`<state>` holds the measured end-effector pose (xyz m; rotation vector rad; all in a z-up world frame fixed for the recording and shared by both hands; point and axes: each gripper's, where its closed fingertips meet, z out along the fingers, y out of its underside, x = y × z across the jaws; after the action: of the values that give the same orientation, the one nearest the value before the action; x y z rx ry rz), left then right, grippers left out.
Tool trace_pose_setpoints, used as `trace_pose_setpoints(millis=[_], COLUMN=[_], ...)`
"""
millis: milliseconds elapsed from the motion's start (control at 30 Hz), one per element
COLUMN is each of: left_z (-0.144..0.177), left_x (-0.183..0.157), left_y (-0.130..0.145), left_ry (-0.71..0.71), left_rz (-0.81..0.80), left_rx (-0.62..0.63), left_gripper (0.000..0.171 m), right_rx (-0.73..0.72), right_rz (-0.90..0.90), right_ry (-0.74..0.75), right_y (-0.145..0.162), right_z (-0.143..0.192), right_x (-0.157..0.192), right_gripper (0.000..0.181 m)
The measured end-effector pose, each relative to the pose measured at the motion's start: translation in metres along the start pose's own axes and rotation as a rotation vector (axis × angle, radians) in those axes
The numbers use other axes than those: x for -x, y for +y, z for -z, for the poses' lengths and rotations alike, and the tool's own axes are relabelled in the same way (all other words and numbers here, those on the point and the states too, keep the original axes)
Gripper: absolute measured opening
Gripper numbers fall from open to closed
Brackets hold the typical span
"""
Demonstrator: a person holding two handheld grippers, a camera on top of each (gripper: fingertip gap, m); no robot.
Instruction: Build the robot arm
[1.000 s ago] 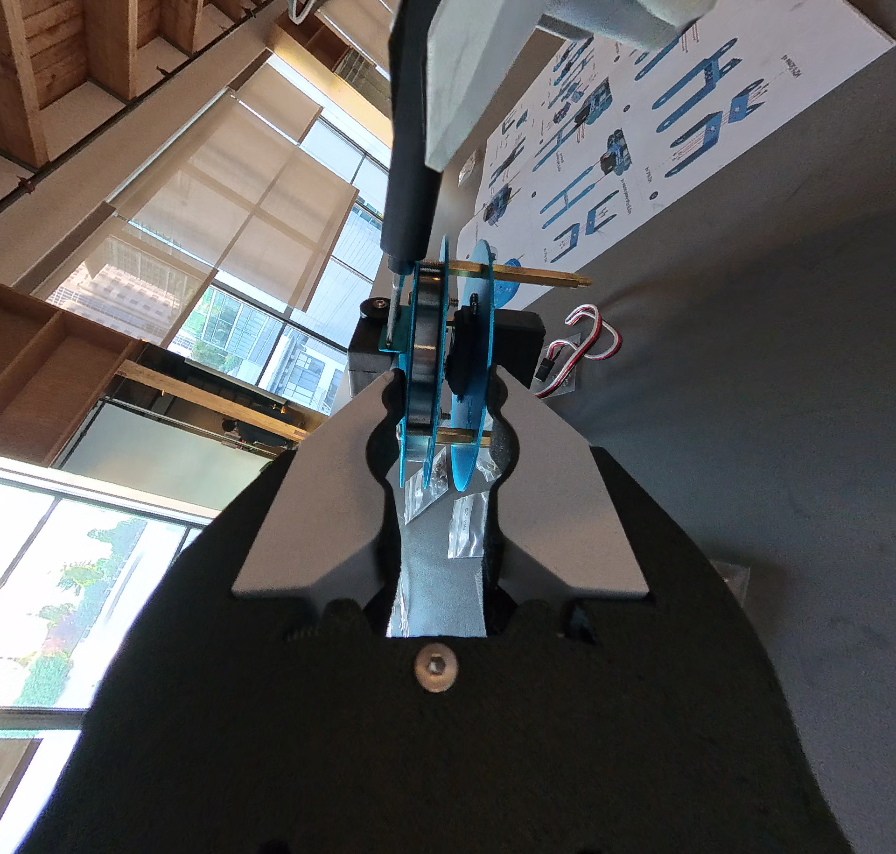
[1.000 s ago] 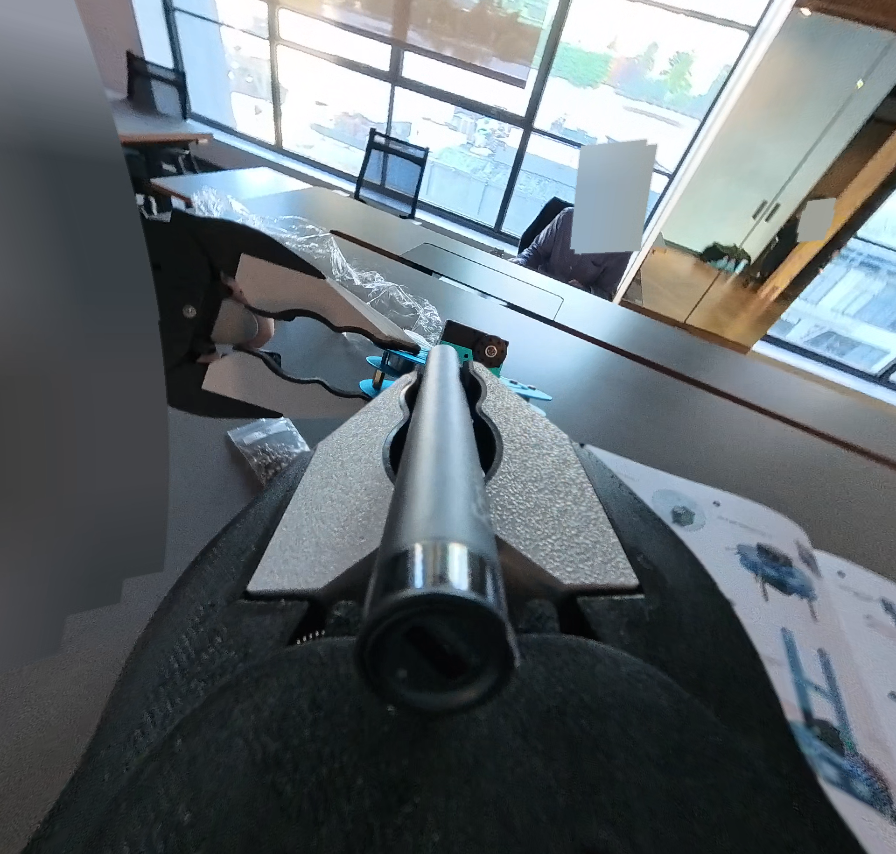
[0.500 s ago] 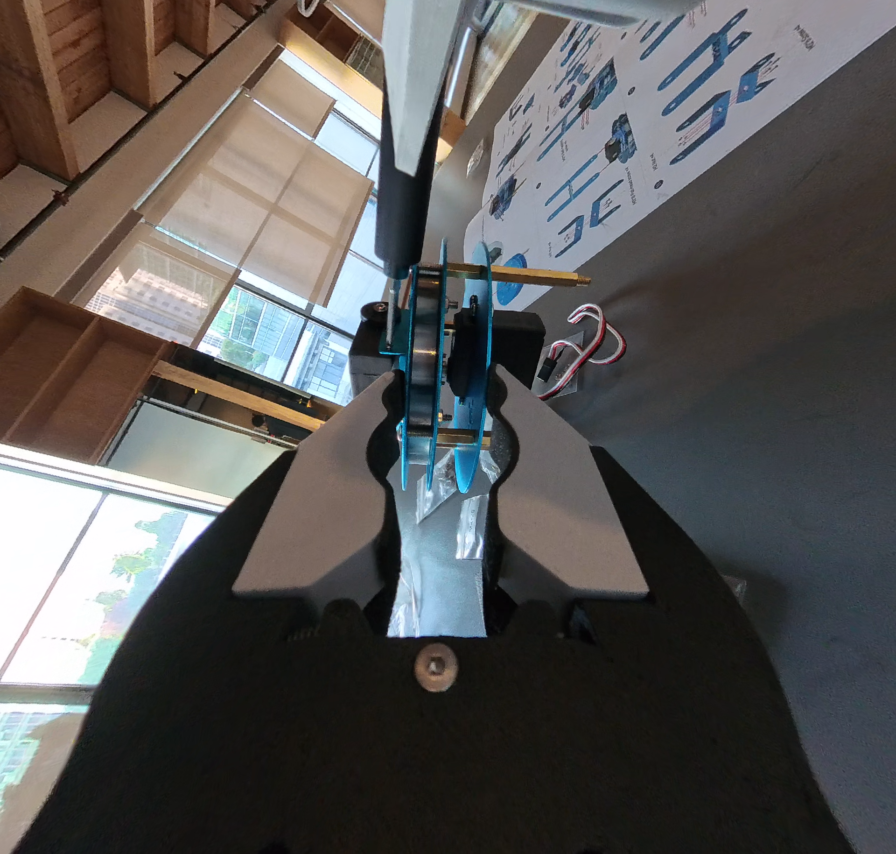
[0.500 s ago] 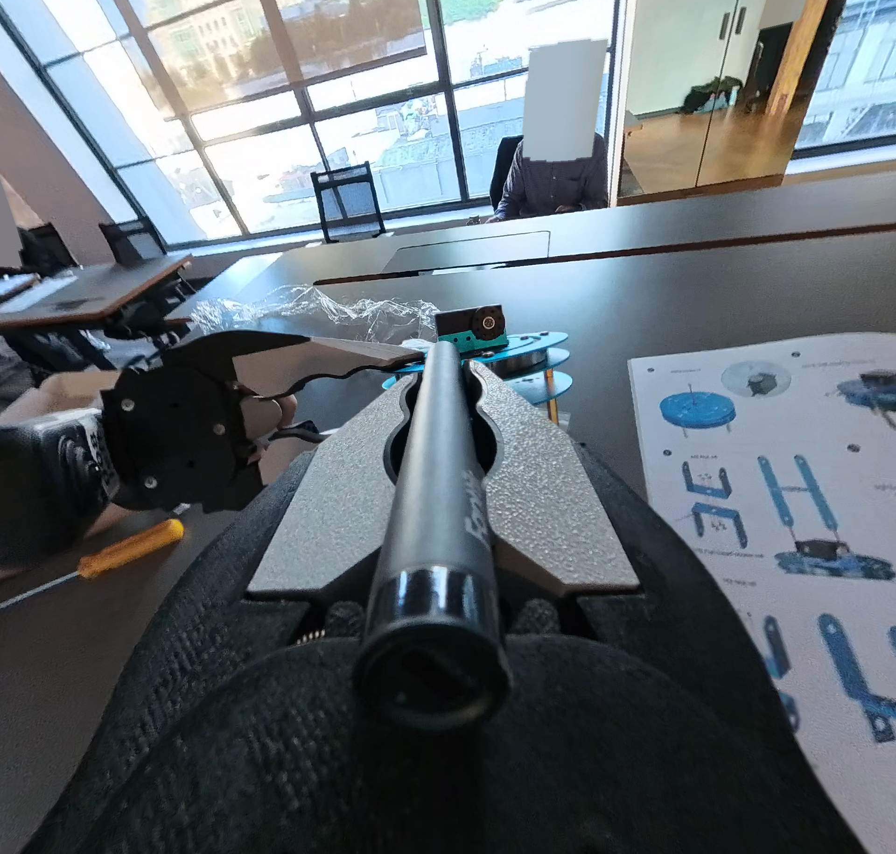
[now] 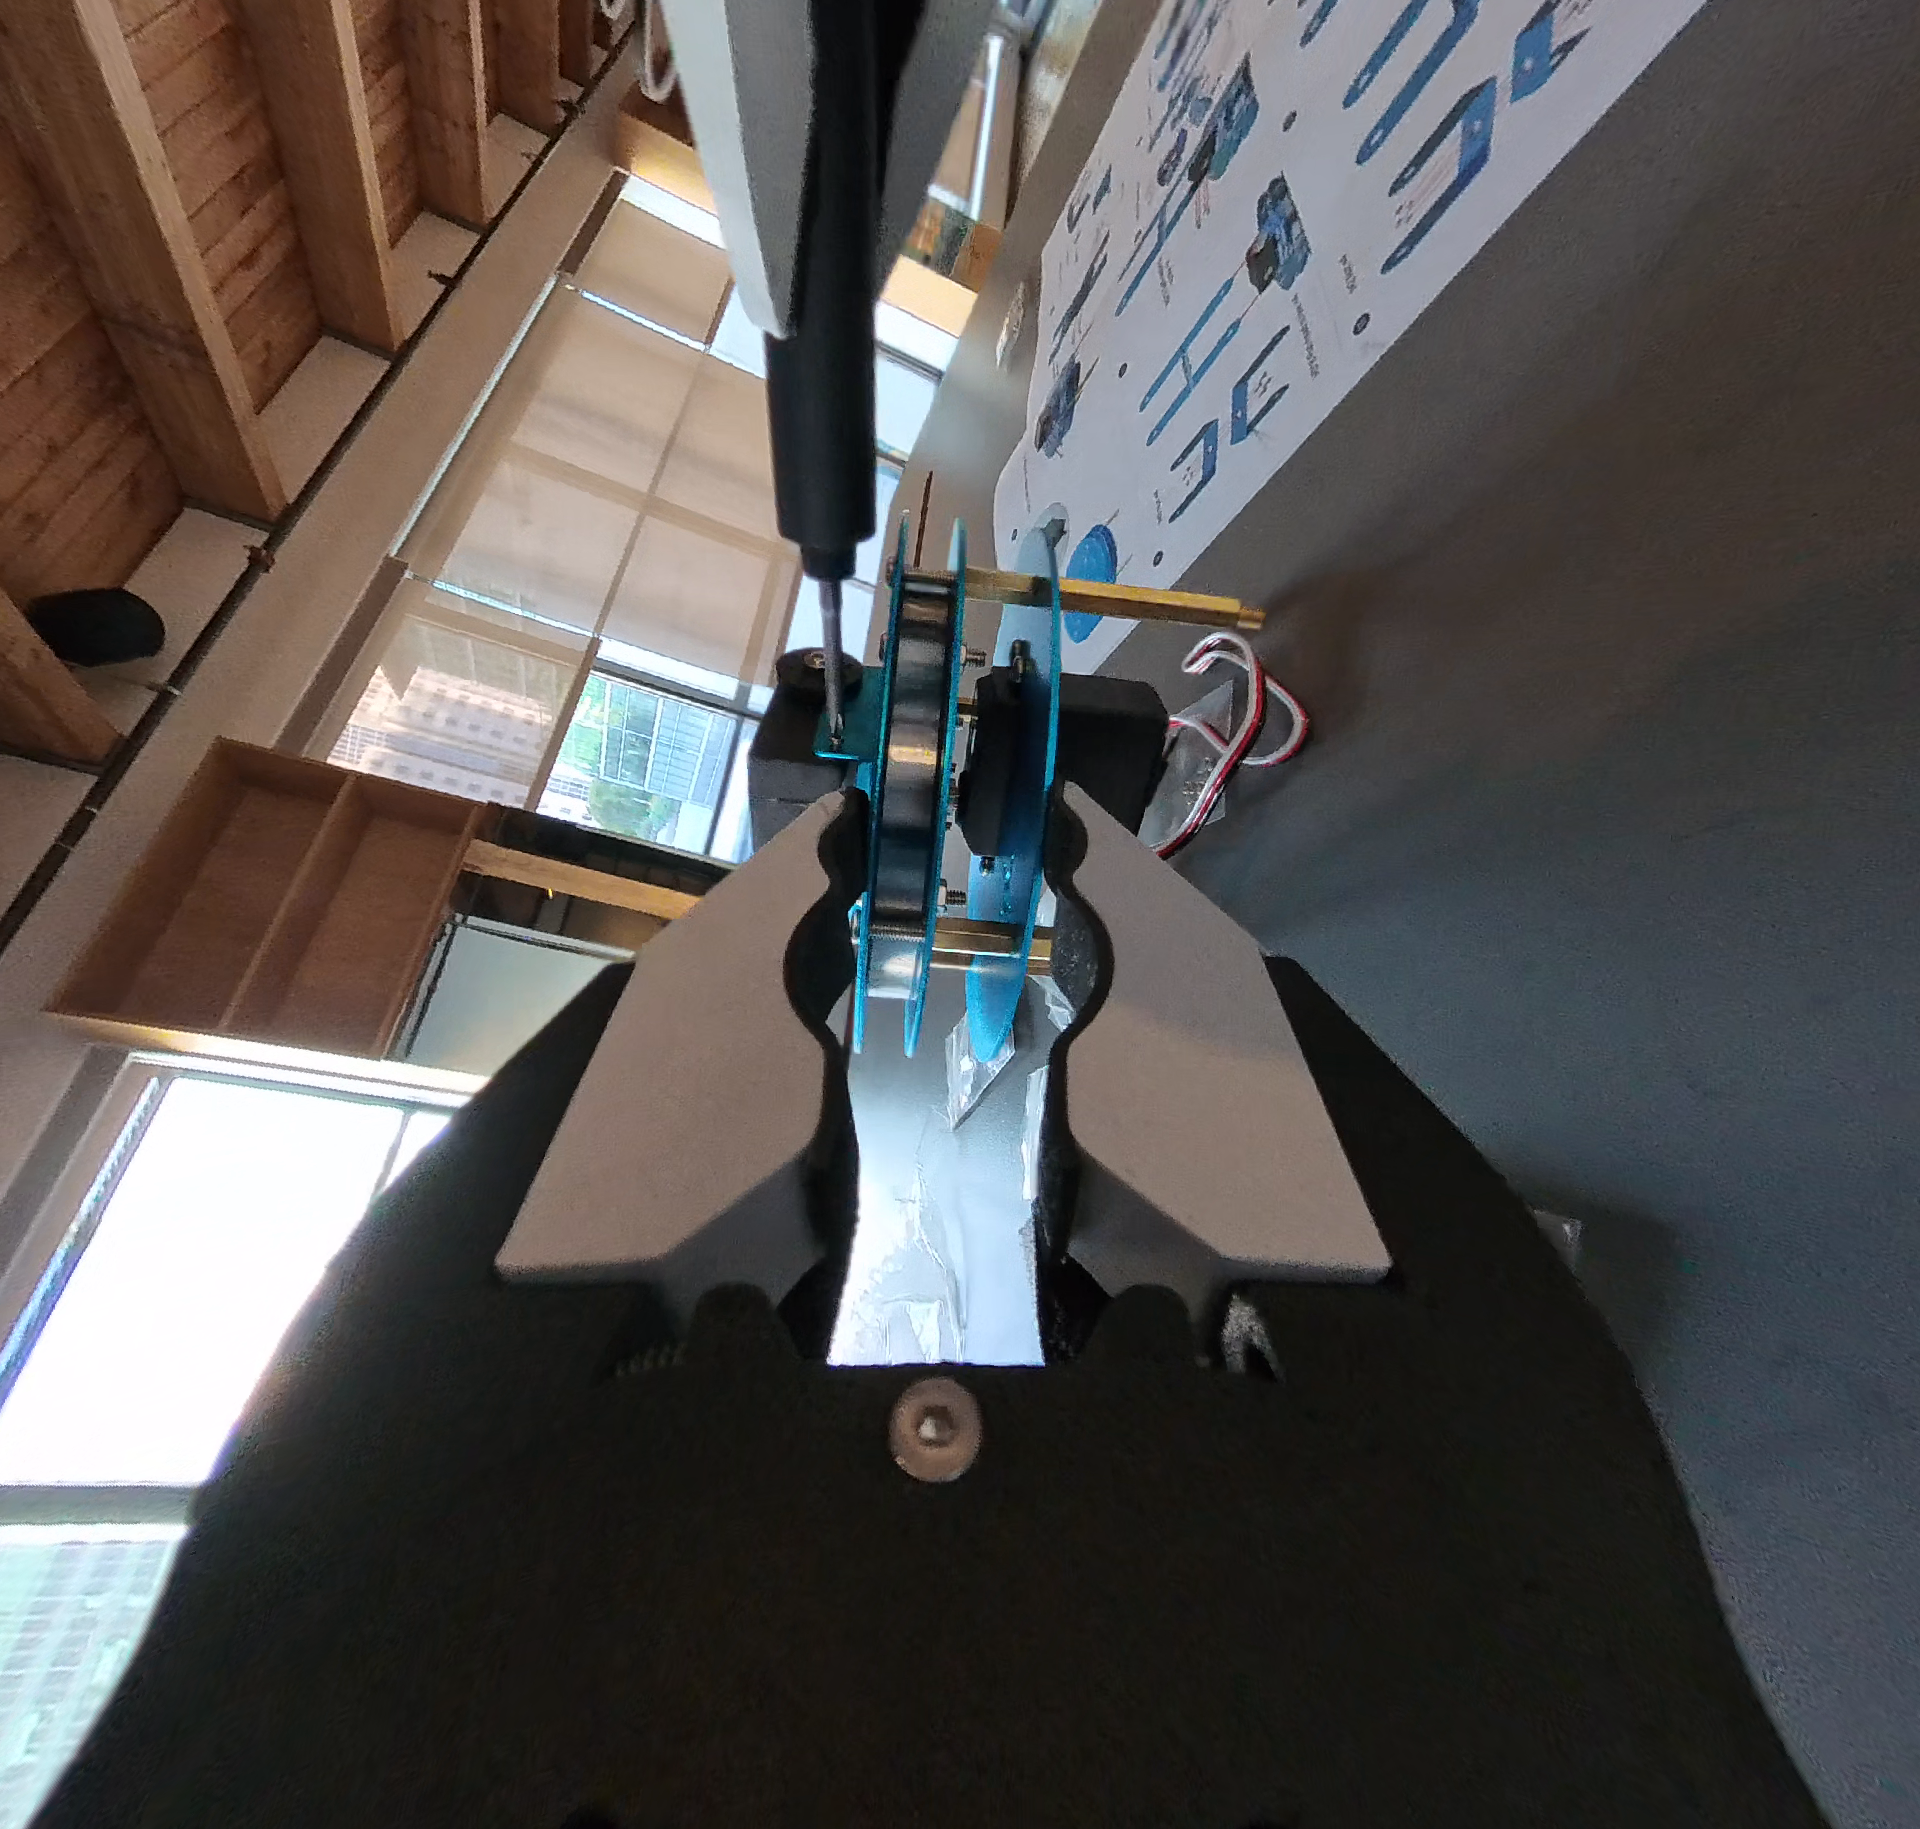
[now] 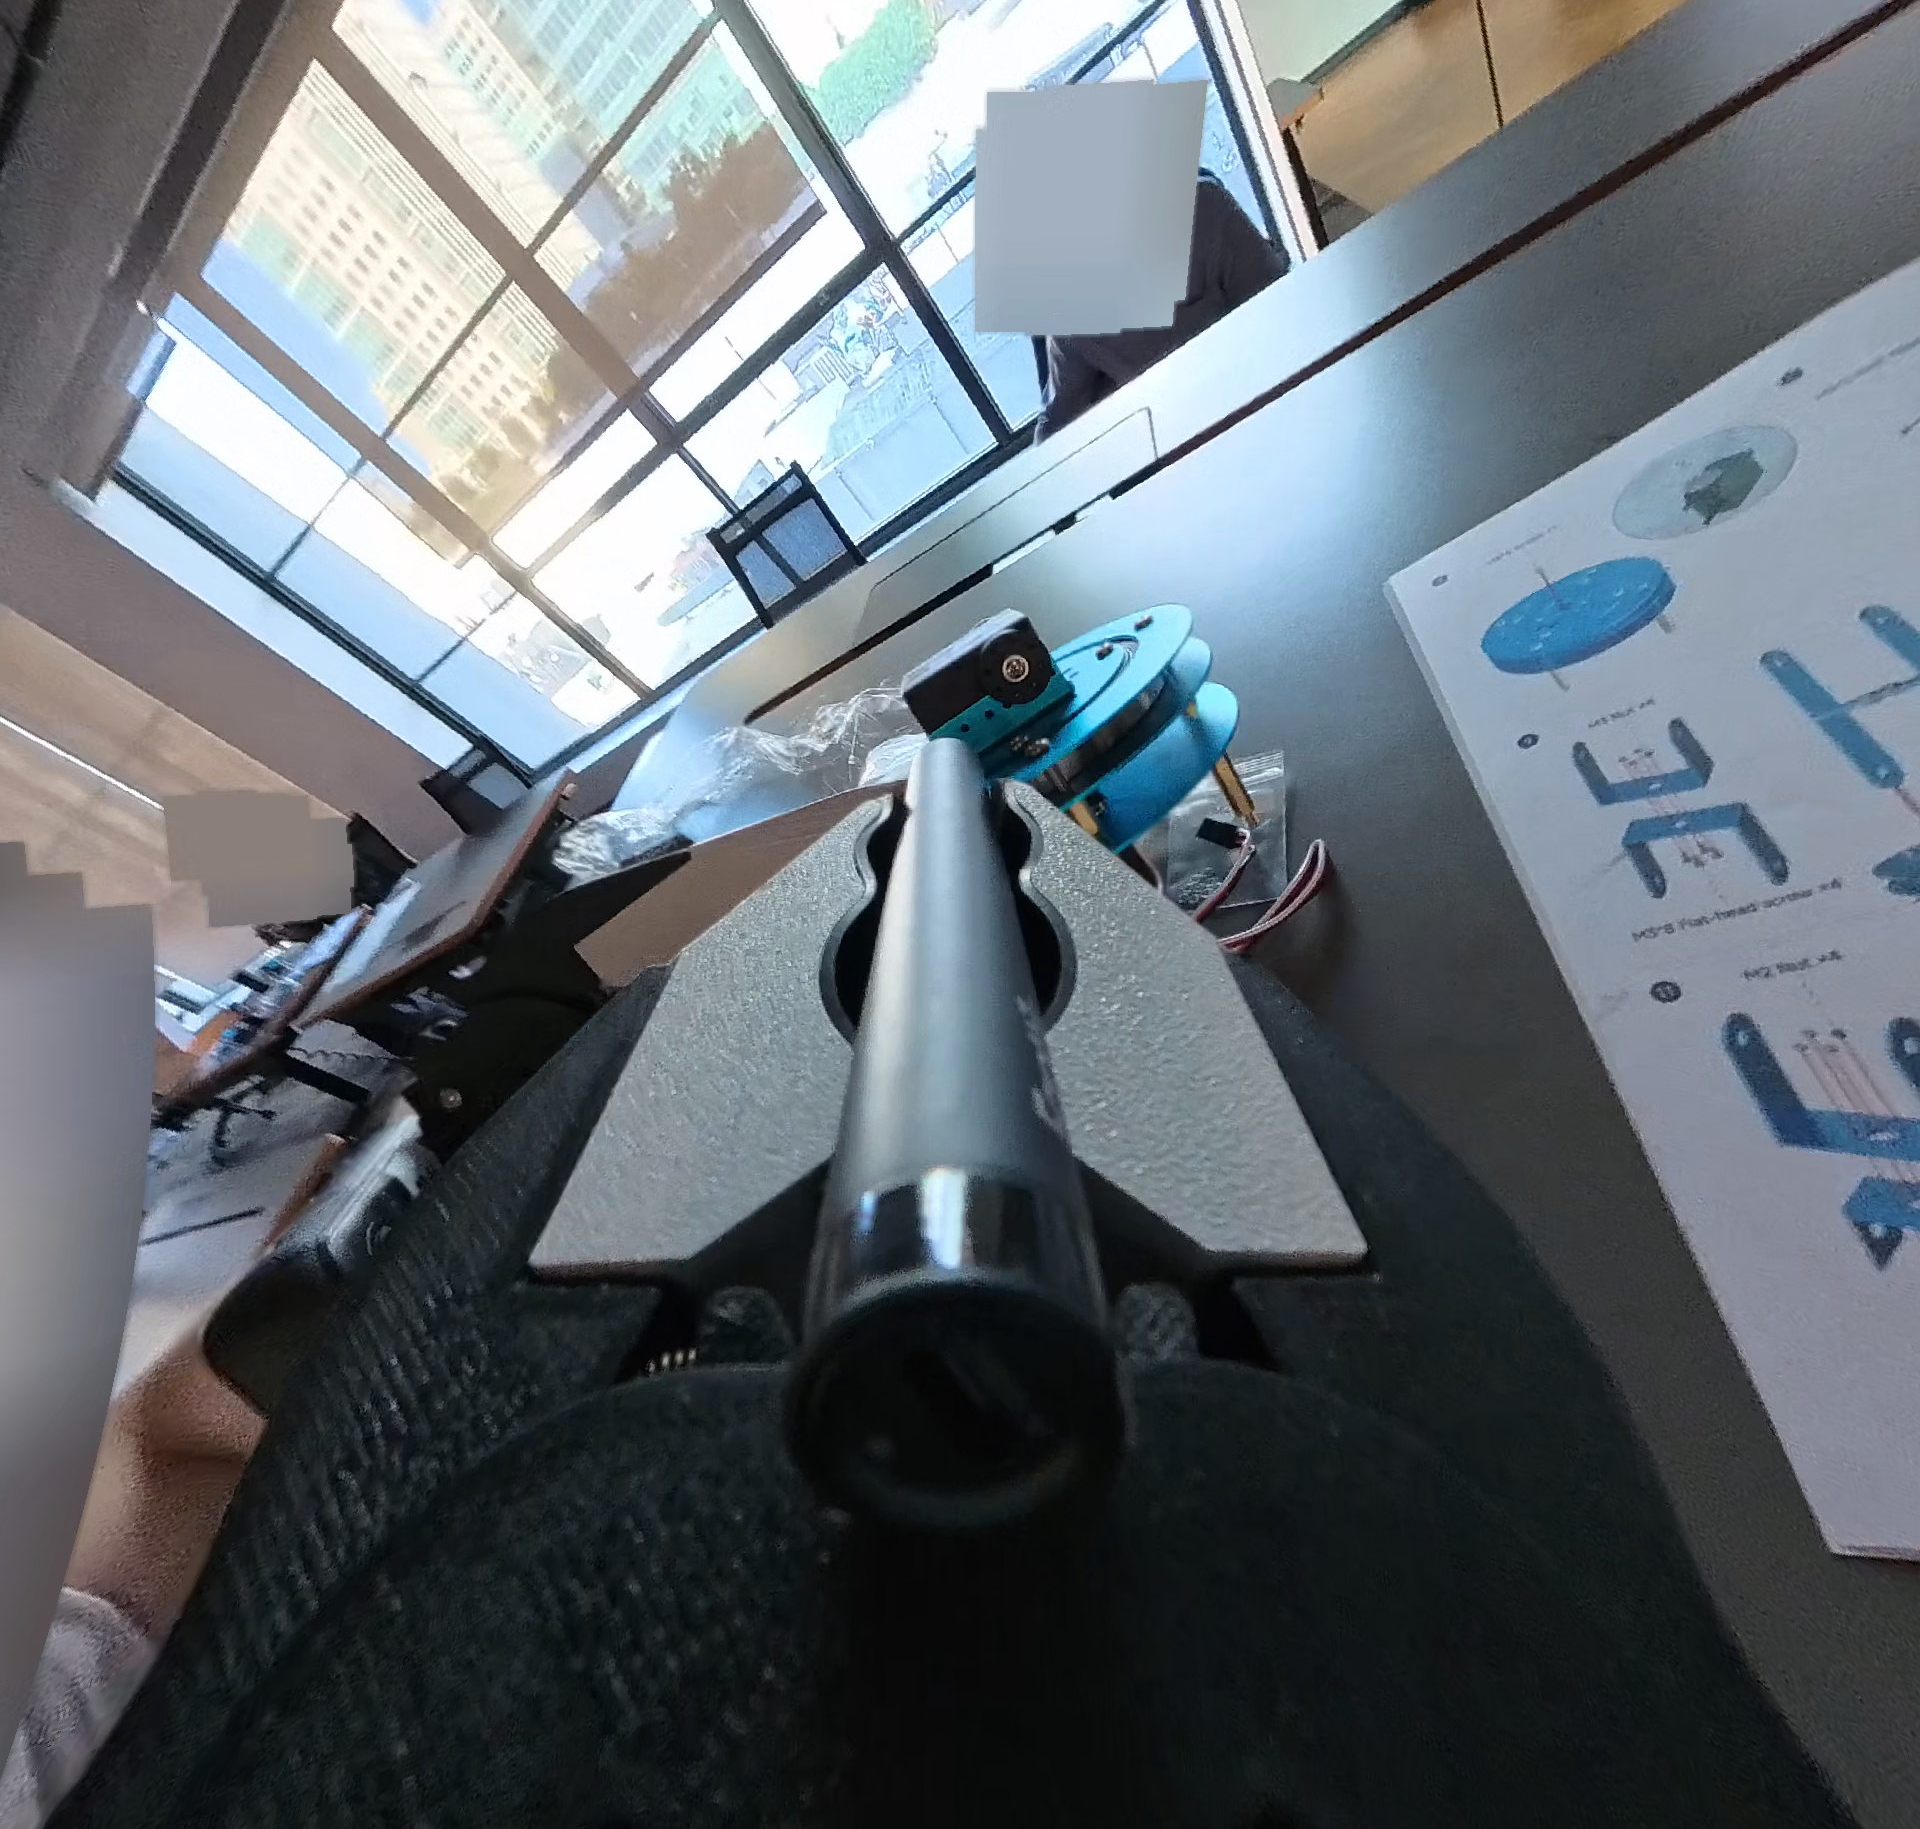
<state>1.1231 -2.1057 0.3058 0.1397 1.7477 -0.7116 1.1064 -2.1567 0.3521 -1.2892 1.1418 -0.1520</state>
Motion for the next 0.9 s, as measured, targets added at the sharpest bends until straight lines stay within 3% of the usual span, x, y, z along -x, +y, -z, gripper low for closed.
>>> trace_pose_setpoints(millis=[233, 467, 600, 733, 900], left_z=[0.001, 0.004, 0.008, 0.010, 0.011], left_x=[-0.004, 0.004, 0.004, 0.004, 0.006], left_y=[-0.003, 0.003, -0.001, 0.000, 0.001], left_ry=[0.012, 0.027, 0.045, 0.053, 0.061], left_rz=[0.007, 0.084, 0.099, 0.100, 0.124], left_rx=[-0.018, -0.045, -0.076, -0.089, -0.100], left_gripper=[0.033, 0.033, 0.033, 0.033, 0.033], right_rx=[-0.055, -0.101, -0.043, -0.012, 0.021], right_rz=[0.319, 1.241, 1.535, 1.749, 1.831], right_ry=[-0.063, -0.136, -0.298, -0.353, -0.429], right_y=[-0.022, -0.022, -0.002, 0.000, -0.002], right_z=[0.023, 0.040, 0.033, 0.021, 0.010], right_x=[0.016, 0.029, 0.035, 0.027, 0.023], right_gripper=[0.016, 0.016, 0.016, 0.015, 0.016])
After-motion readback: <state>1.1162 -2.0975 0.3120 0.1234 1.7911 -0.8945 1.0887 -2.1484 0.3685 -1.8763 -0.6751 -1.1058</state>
